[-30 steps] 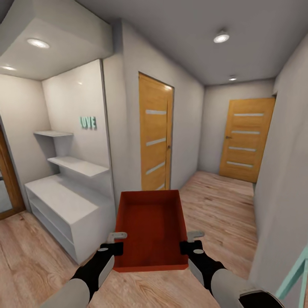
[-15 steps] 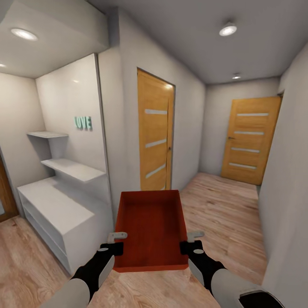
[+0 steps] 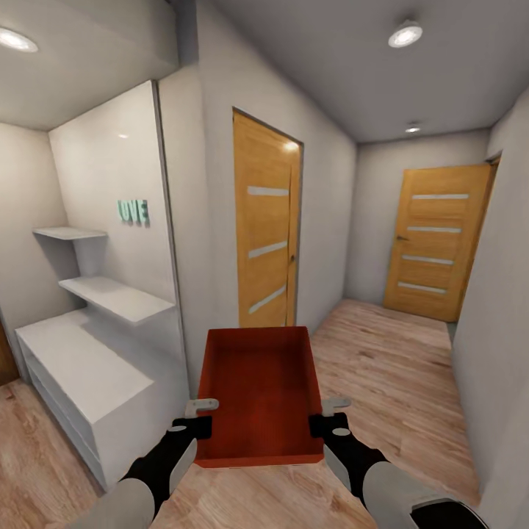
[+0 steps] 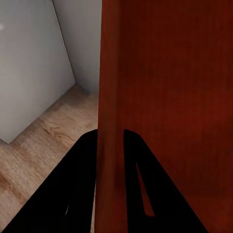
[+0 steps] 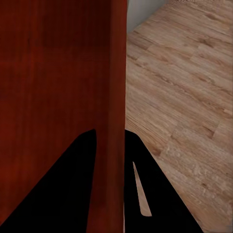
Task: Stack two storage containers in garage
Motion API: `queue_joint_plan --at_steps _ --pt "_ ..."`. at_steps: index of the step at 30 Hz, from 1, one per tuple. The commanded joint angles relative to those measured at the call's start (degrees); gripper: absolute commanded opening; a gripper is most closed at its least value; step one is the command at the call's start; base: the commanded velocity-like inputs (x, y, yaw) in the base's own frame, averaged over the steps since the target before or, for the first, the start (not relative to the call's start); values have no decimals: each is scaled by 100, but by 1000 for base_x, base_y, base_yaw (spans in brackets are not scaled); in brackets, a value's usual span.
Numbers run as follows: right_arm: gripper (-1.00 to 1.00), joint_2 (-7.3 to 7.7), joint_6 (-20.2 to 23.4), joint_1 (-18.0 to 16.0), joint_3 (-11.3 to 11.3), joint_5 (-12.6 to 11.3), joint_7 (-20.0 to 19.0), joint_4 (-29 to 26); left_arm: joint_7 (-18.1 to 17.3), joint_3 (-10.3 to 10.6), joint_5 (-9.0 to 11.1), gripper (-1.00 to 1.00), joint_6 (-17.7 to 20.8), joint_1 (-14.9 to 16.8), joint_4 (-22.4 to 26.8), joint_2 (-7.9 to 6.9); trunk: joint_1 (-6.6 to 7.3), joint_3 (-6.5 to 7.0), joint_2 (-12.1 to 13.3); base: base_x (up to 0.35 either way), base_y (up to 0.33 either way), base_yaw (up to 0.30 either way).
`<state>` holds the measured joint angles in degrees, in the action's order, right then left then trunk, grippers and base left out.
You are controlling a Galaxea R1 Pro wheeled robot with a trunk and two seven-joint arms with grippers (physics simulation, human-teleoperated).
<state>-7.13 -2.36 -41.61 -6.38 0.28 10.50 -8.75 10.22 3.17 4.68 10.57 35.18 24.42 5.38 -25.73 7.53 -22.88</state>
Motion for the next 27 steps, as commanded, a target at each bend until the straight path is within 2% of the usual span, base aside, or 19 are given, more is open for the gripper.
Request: queue_joint_plan --at_steps 1,18,27 --pt "-100 1 -204 -5 119 42 31 -13 85 -246 -2 -100 41 -2 2 -64 -5 -2 -4 323 0 0" --pt "-100 -4 -199 -5 119 42 28 -13 85 -246 -2 -100 41 -2 2 -64 -5 -2 -4 323 0 -3" --pt "-100 -17 -190 -5 119 42 14 -13 85 -247 -2 -100 41 -2 2 -64 -5 -2 -4 323 31 -239"
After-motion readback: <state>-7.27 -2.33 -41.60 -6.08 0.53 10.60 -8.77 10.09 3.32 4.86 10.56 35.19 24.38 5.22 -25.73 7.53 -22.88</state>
